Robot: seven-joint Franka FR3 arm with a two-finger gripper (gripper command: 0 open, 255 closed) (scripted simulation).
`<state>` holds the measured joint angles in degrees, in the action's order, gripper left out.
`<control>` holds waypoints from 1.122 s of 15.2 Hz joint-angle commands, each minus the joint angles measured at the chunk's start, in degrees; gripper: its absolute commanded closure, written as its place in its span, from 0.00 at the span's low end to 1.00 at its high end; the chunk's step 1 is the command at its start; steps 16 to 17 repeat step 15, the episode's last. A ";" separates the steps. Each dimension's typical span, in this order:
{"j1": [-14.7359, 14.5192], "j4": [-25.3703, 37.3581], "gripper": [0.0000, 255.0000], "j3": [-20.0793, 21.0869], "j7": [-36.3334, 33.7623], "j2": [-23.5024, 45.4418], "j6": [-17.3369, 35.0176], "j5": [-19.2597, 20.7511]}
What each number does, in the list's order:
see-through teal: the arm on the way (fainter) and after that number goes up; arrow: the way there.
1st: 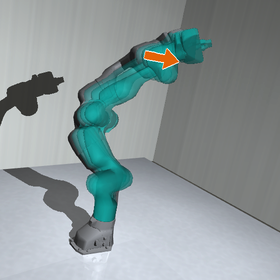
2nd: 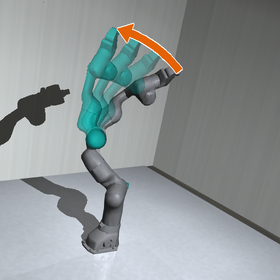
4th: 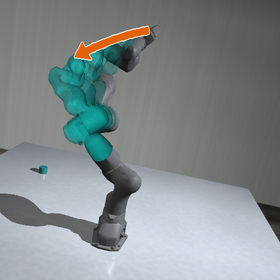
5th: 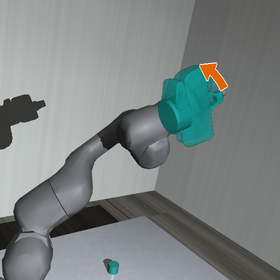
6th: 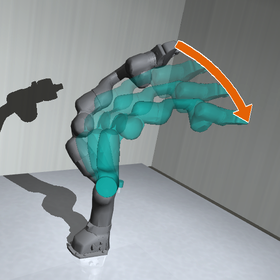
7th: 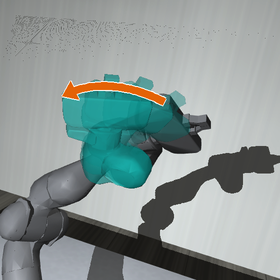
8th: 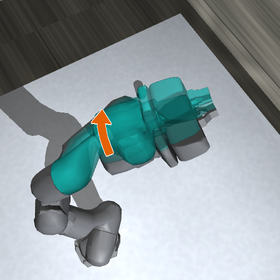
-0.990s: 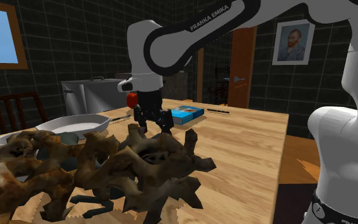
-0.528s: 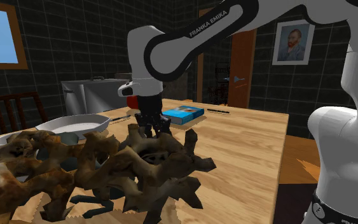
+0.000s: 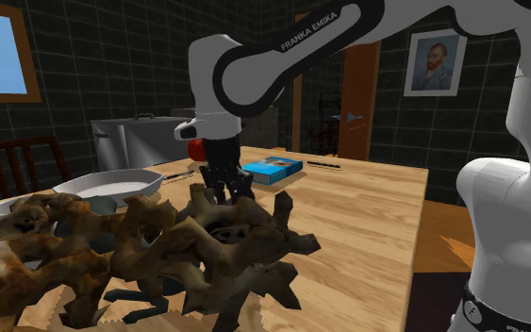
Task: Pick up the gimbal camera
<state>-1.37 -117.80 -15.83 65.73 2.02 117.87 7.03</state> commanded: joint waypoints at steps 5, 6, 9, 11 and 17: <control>-0.15 2.79 1.00 0.12 0.11 -1.53 -4.28 0.20; -0.17 3.32 1.00 0.14 0.15 -1.74 -5.02 0.22; -0.22 5.00 1.00 0.19 0.28 -2.32 -7.26 0.27; -0.26 6.18 1.00 0.23 0.38 -2.64 -8.75 0.29; -0.29 7.51 1.00 0.26 0.50 -2.94 -10.37 0.30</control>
